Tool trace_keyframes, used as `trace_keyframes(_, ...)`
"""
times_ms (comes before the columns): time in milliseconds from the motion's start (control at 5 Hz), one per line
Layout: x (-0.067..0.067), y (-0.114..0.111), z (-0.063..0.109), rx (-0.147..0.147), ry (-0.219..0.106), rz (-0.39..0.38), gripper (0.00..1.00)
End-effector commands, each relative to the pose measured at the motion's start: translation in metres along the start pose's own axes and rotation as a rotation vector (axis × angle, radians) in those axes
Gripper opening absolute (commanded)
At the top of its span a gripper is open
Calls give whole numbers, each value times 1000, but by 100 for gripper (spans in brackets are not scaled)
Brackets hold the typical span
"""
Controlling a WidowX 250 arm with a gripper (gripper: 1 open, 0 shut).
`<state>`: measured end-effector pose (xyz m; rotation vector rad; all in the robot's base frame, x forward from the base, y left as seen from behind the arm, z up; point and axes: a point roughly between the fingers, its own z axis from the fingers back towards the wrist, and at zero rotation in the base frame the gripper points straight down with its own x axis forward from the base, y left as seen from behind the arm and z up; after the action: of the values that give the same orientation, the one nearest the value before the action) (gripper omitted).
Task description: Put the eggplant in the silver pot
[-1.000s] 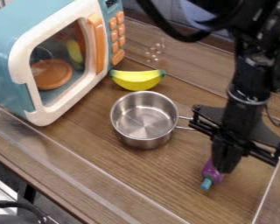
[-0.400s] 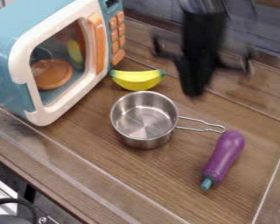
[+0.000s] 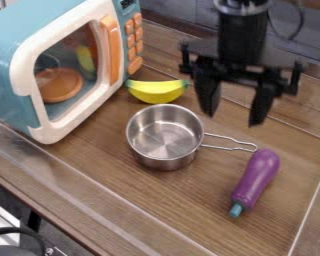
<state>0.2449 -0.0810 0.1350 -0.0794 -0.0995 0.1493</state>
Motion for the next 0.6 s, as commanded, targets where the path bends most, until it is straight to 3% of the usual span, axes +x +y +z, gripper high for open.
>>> trace_keyframes(0,-2,-2,-31,-4,-31,-13,100)
trace_keyframes(400,-26,-19,-105,16,-68,91,100)
